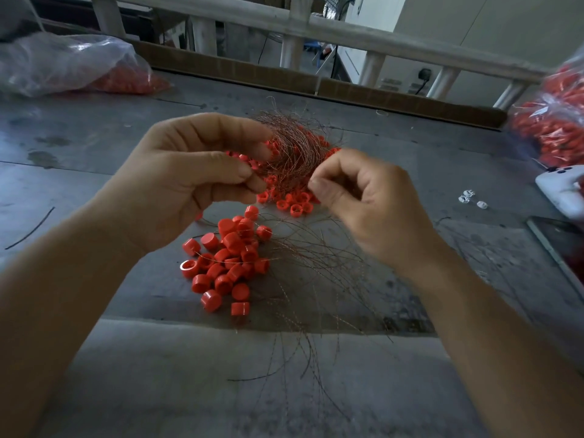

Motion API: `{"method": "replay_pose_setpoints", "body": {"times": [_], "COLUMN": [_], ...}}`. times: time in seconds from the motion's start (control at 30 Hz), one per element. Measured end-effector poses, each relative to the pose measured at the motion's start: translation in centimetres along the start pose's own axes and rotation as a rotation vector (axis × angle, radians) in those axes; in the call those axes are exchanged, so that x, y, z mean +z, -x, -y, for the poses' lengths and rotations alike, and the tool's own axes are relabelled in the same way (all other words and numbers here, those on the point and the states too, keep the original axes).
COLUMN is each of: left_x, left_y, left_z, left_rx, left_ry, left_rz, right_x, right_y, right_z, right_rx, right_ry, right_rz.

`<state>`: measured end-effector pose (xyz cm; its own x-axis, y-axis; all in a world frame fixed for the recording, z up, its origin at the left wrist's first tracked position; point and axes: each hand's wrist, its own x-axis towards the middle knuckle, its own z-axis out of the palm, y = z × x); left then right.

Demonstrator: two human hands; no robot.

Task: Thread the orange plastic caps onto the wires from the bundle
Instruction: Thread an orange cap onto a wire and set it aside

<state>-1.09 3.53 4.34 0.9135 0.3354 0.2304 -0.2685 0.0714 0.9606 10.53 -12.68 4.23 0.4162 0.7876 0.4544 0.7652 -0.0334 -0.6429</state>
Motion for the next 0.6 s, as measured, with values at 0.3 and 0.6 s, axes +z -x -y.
{"method": "replay_pose_setpoints", "body": {"times": [0.3, 0.6], "left_x": [-0.9, -0.7], "left_y": [0.1, -0.1], "left_z": [-0.2, 0.5], "left_rx": [-0.074, -0.136], "left_ry": [-0.471, -0.782], "left_rz": [-0.111, 0.044], "right_x": [0.0, 0.2], "right_y": [-0.1, 0.0], "right_z": [-0.3, -0.7], "right_rx": [0.080, 0.134], "right_ry": [0.110, 0.264], "right_rz": [0.056, 0.322]}}
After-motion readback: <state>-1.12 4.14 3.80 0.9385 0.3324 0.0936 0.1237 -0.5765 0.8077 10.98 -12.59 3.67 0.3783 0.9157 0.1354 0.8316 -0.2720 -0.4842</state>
